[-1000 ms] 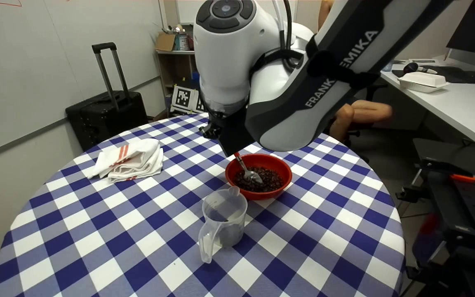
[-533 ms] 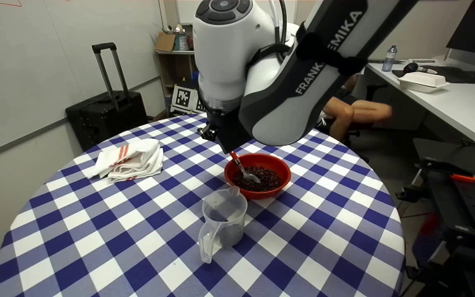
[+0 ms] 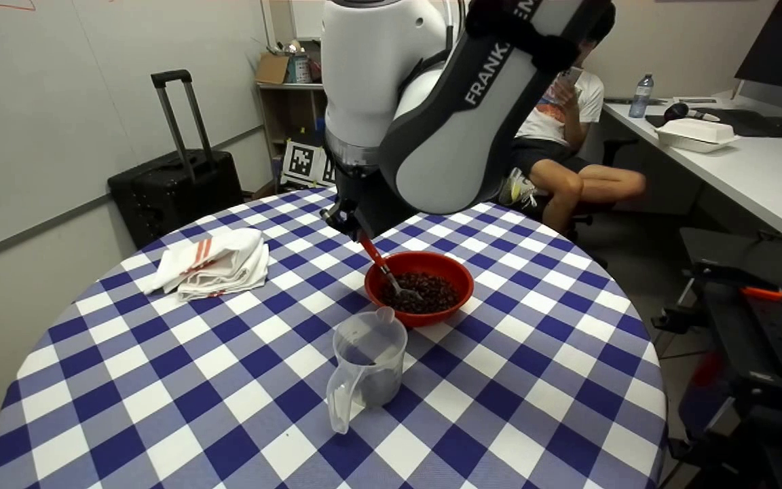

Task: Use the spoon to place coffee beans from the red bowl into the clear jug.

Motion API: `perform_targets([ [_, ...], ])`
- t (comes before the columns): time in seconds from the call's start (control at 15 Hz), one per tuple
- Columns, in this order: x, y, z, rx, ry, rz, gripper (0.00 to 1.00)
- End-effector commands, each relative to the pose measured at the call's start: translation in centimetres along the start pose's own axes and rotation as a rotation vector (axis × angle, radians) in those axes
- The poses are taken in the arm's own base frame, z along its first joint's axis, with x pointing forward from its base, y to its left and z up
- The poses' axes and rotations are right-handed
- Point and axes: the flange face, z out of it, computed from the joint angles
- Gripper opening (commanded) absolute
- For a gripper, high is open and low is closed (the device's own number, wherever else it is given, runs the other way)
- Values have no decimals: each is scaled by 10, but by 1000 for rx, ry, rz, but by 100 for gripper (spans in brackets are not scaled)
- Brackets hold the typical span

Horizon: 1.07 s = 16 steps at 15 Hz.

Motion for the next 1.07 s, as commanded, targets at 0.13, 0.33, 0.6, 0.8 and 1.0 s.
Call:
perform_targets([
  [0.13,17,6,-5,25,-36,-36,5],
  [0.33,22,12,-3,18,-37,-38,5],
  [0.6,27,18,-1,18,-55,-47,5],
  [0.8,35,21,0,37,-88,-51,5],
  [1.0,46,27,-3,59,-126,-58,5],
])
